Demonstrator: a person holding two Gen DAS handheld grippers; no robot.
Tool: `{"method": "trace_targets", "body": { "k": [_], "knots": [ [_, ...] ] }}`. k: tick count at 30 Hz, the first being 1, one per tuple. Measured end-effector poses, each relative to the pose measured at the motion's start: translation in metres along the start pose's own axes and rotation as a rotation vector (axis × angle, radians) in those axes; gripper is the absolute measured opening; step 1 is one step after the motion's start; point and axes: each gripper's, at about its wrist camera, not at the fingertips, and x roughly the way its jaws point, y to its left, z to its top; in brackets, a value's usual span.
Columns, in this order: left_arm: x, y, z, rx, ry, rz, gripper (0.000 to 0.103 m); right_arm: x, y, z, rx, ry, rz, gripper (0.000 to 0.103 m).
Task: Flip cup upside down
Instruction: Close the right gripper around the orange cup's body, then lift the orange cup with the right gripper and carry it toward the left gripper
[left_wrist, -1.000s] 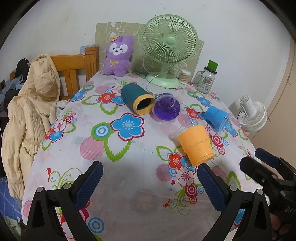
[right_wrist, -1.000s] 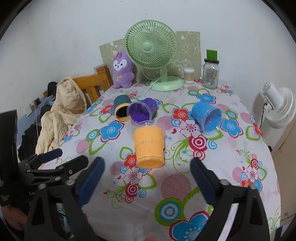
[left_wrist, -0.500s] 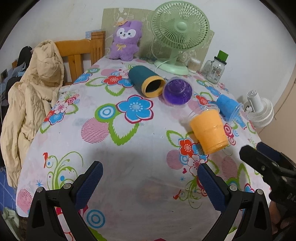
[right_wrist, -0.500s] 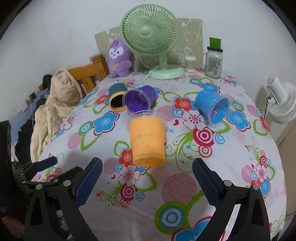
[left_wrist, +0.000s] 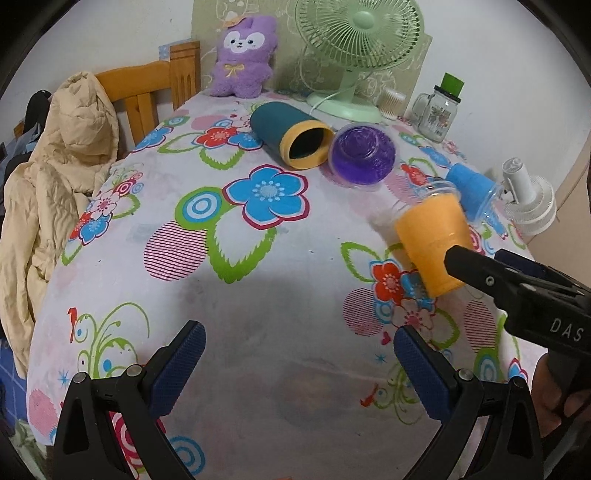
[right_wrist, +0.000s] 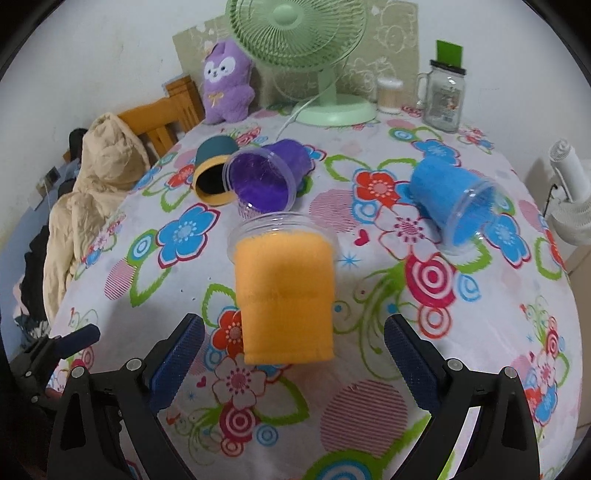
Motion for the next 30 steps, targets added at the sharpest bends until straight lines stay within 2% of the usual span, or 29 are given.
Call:
{"method": "trace_targets", "body": {
  "k": [8, 12, 18, 22, 30],
  "knots": [
    [0.011, 0.007, 0.007, -0.01, 0.02, 0.013, 0.103, 0.021, 0.006, 0.009, -0.019, 0.042, 0.017, 0.097],
    [0.016, 0.007, 0.008, -0.009, 0.03, 0.014, 0.103, 0.03, 0.005, 0.013, -0.029, 0.069, 0.021, 0.087],
    [0.02, 0.007, 0.01, -0.006, 0.04, 0.016, 0.103, 0.037, 0.005, 0.014, -0.036, 0.083, 0.045, 0.065],
    [0.021, 0.006, 0.01, -0.007, 0.045, 0.017, 0.103, 0.034, 0.009, 0.013, -0.05, 0.076, 0.065, 0.065],
    [0.014, 0.003, 0.007, -0.002, 0.03, 0.01, 0.103, 0.022, 0.01, 0.013, -0.06, 0.054, 0.037, 0.065]
  ]
}}
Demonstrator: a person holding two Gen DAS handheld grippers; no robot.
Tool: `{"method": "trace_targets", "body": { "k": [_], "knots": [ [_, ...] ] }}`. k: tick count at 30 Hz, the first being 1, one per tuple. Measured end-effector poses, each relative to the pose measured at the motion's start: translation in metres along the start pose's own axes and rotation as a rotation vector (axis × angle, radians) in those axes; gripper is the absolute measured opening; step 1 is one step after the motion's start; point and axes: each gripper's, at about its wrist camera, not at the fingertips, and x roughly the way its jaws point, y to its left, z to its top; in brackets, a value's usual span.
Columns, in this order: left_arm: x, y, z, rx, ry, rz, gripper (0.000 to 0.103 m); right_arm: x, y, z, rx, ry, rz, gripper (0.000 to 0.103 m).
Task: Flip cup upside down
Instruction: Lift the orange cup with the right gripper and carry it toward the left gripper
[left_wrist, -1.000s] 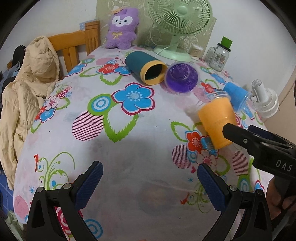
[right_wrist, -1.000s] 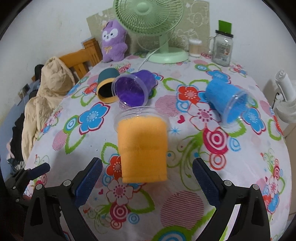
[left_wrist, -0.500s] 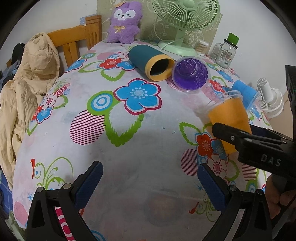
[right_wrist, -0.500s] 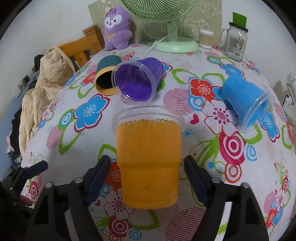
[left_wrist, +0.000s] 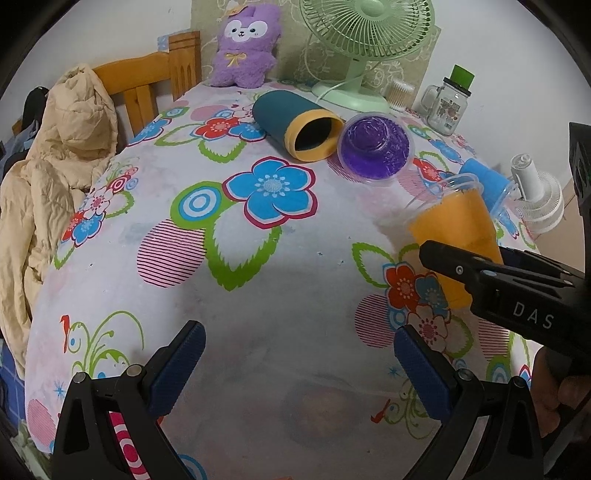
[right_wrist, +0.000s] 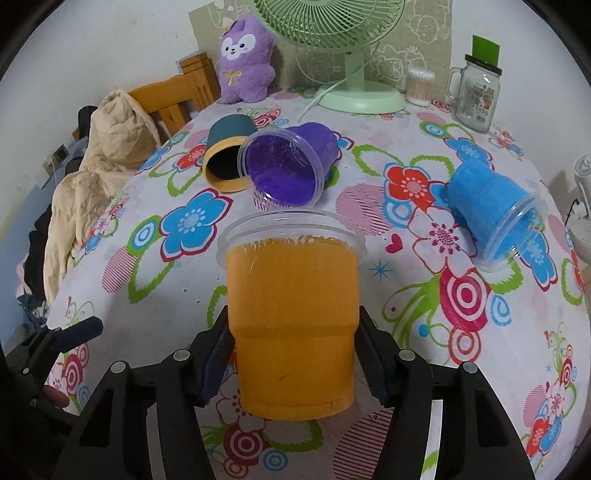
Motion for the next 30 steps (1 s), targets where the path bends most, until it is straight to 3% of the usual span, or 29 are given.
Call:
{"method": "trace_targets", "body": {
  "k": [30],
  "knots": [
    [-0.023, -0.014, -0.004, 0.026, -0.045, -0.004, 0.103, -0.049, -0.003, -0.009, 0.027, -0.097, -0.015, 0.065]
  ]
}}
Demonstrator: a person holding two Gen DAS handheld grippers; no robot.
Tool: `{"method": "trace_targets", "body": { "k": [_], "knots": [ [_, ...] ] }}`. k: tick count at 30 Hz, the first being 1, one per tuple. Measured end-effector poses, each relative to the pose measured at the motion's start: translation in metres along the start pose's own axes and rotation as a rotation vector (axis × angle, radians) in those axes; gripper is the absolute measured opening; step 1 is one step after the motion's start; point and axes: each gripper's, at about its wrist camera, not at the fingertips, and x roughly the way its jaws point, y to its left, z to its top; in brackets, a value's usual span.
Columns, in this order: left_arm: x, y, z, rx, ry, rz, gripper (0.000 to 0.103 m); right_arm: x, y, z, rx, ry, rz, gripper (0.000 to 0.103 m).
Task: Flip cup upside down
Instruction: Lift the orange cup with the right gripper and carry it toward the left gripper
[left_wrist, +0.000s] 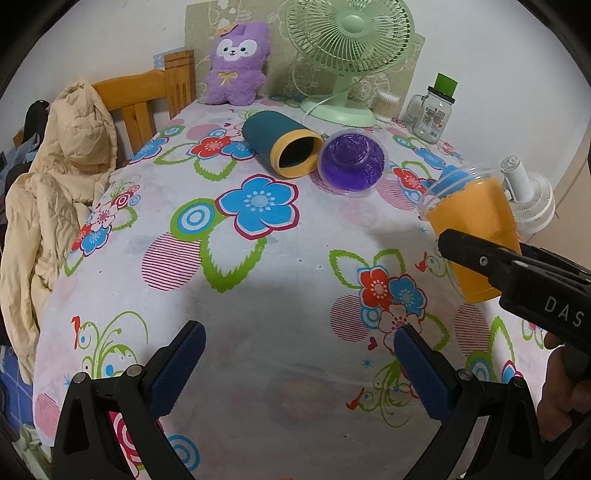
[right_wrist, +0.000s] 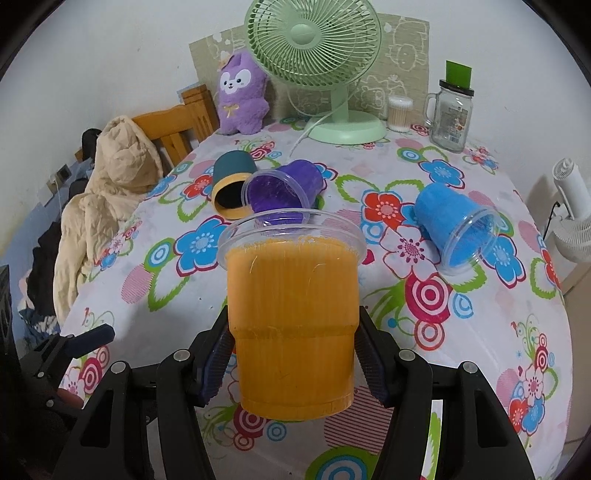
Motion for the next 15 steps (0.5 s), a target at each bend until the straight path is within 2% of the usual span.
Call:
{"method": "trace_targets", "body": {
  "k": [15],
  "knots": [
    [-0.01, -0.008, -0.008, 0.012, -0.011, -0.005, 0.103, -0.023, 0.0, -0.01, 0.01, -0.026, -0.001, 0.065]
  ]
}}
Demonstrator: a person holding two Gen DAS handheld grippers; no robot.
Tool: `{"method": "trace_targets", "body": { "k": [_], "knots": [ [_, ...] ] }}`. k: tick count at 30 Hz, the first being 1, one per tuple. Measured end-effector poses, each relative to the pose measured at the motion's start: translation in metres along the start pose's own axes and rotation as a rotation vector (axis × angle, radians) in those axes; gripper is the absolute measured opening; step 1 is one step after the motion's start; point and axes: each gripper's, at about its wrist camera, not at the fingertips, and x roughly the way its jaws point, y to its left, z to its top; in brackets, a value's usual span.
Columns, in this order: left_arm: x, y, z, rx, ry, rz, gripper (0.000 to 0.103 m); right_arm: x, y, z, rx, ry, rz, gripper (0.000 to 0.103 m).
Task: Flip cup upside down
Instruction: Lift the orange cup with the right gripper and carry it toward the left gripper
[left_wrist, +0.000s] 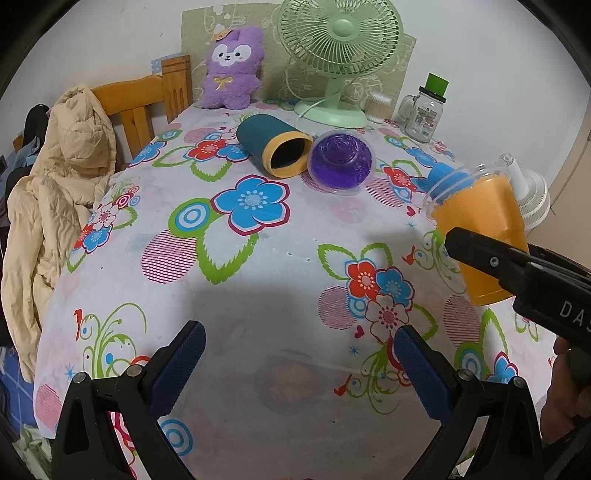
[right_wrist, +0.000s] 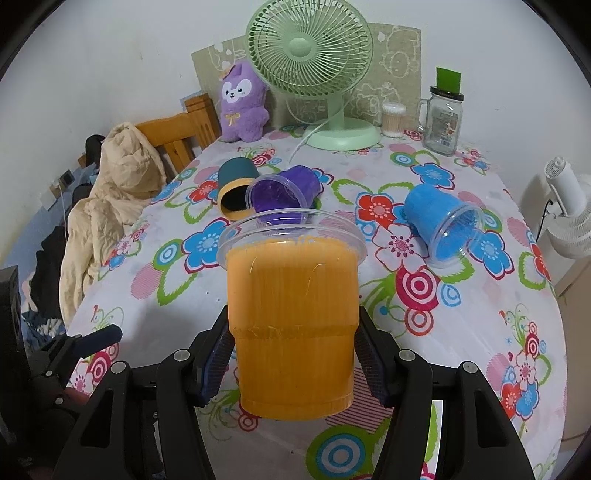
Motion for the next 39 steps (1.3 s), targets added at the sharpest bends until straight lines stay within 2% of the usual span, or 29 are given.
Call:
{"method": "trace_targets", "body": {
  "k": [24, 39],
  "knots": [
    [-0.016, -0.013, -0.027, 0.016, -0.008, -0.01, 0.103, -0.015, -0.007, -0.035, 0.078, 0.011, -0.01, 0.065],
    [-0.011, -0.016, -0.039, 0.022, 0.02, -0.009, 0.103, 0.011, -0.006, -0.052, 0.09, 0.062, -0.064, 0.065]
  ]
}}
